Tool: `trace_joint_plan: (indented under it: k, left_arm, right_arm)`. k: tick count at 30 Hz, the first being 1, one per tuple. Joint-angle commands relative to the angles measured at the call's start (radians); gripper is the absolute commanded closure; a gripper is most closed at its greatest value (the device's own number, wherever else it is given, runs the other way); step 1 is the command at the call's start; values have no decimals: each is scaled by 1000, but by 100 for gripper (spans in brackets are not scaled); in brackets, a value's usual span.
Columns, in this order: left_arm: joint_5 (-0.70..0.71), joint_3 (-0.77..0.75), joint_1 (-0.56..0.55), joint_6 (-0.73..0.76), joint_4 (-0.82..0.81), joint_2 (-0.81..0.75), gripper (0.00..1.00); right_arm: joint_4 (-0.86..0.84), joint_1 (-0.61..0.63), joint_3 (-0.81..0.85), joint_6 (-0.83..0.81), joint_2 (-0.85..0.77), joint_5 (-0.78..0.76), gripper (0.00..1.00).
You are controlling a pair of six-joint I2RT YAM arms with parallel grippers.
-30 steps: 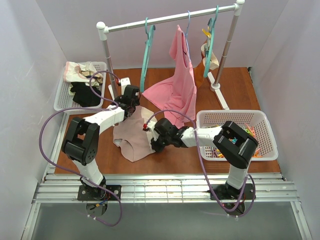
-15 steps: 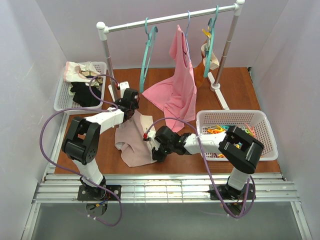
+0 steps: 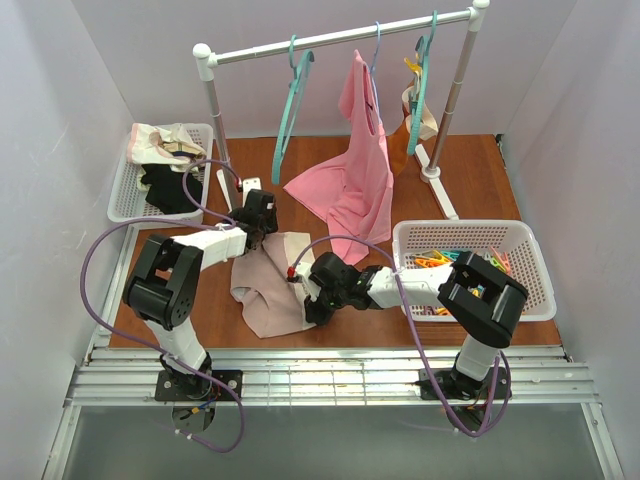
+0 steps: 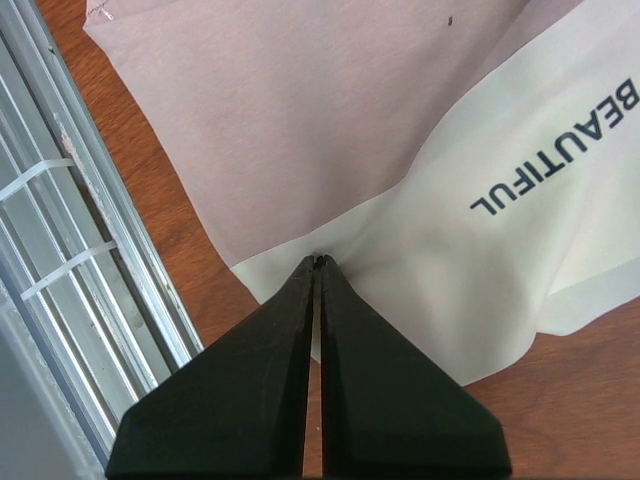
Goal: Clip the underwear to the hanger
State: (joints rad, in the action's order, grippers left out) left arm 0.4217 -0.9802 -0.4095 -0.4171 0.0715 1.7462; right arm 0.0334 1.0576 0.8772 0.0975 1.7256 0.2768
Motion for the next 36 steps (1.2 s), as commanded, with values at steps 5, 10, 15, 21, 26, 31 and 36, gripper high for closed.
trace_joint_plan:
  k: [5, 10, 15, 21, 26, 31, 36]
  left_arm:
    - [-89, 50, 5, 81, -30, -181, 30]
    - [-34, 150, 5, 37, 62, -414, 29]
    - [34, 319, 5, -98, 230, -588, 38]
    - [22, 365, 6, -245, 378, -619, 51]
    - [5, 386, 5, -321, 424, -594, 52]
    - [-46, 393, 6, -327, 387, -515, 53]
    - [-75, 399, 5, -336, 370, -468, 58]
  right_arm:
    - [149, 18, -7, 2, -3, -22, 99]
    - [151, 18, -12, 4, -9, -33, 99]
    - [148, 19, -17, 7, -26, -47, 99]
    - [141, 19, -15, 8, -26, -44, 99]
    - [141, 21, -29, 8, -47, -56, 99]
    - [142, 19, -29, 4, -52, -59, 99]
    - [143, 21, -24, 4, -52, -60, 99]
